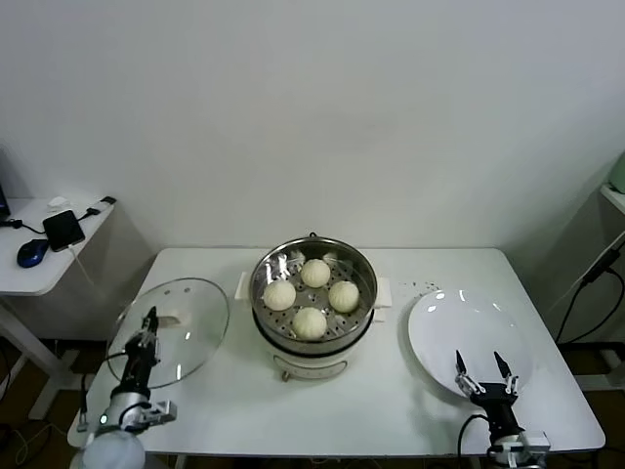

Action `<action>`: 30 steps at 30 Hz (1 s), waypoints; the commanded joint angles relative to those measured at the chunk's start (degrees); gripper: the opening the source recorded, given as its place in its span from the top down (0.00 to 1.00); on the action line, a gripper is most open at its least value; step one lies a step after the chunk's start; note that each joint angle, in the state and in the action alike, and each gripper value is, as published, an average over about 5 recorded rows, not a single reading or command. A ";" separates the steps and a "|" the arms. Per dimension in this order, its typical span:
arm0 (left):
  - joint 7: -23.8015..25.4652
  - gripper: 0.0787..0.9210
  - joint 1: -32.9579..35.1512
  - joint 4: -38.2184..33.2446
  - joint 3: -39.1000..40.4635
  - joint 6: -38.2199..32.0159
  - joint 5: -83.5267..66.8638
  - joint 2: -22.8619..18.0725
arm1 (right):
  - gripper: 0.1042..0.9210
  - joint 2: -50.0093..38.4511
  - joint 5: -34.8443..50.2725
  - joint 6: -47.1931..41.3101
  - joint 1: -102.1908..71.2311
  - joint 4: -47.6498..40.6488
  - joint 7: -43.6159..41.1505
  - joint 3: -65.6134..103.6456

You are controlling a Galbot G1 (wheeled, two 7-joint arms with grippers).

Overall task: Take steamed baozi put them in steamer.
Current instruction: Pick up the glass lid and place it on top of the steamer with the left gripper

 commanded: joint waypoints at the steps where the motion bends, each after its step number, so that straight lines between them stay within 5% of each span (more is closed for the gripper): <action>1: 12.09 0.94 -0.28 -16.83 -0.48 11.23 -3.83 2.00 | 0.12 0.19 -2.62 -0.36 0.16 1.04 1.23 -0.03; 12: 21.17 0.94 -9.90 -24.59 21.36 27.46 10.98 0.56 | 0.12 0.05 -3.21 0.25 -0.54 1.00 0.81 -0.31; 20: 28.60 0.94 -17.40 -20.95 37.14 36.37 22.87 -8.85 | 0.12 -0.47 -1.86 2.08 -0.12 -1.39 -0.16 -0.70; 30: 31.36 0.94 -22.72 -13.40 44.05 38.40 28.95 -18.14 | 0.12 -1.17 0.72 4.20 -0.21 -3.64 -0.23 -0.88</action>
